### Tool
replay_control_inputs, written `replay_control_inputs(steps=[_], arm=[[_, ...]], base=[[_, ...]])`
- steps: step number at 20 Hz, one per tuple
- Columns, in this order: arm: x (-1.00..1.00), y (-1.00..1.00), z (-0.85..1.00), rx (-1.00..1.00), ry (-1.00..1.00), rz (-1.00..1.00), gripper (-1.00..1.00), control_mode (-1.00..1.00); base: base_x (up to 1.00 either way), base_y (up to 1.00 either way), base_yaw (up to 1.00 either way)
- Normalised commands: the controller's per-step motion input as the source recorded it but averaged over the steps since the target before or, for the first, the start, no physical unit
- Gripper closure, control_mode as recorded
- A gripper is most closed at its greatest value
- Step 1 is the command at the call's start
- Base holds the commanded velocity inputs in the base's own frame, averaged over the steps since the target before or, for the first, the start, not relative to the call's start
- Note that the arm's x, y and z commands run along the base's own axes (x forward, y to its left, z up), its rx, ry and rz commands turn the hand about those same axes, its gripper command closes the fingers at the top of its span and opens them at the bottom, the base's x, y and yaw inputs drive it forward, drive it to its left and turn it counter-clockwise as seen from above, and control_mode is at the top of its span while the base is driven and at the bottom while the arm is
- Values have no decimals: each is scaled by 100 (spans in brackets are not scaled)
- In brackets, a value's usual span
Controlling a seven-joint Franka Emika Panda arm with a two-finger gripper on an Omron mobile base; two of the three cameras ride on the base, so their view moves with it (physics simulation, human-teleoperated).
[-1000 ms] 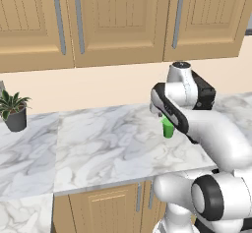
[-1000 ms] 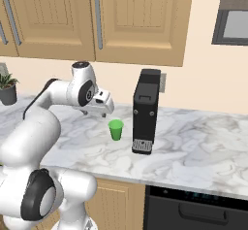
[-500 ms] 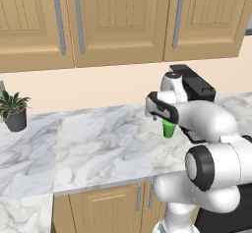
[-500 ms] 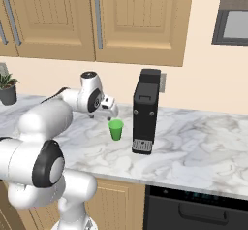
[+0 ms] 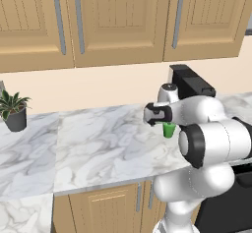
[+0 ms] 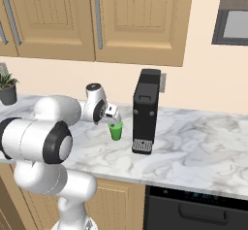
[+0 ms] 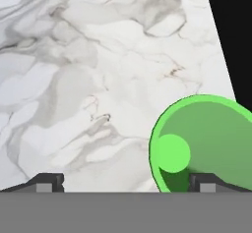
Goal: Place the pitcher and cup on the dining counter for serving.
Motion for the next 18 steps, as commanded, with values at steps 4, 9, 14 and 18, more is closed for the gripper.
replay_control_inputs(steps=[4,9,14,18], arm=[[0,-27,-37,0,0,0,-100,-100],[0,-26,-38,0,0,0,-100,-100],[1,-8,-31,0,0,0,100,-100],[0,0,0,0,0,0,100,-100]], base=[[0,0,0],[0,0,0],[0,0,0],[0,0,0]])
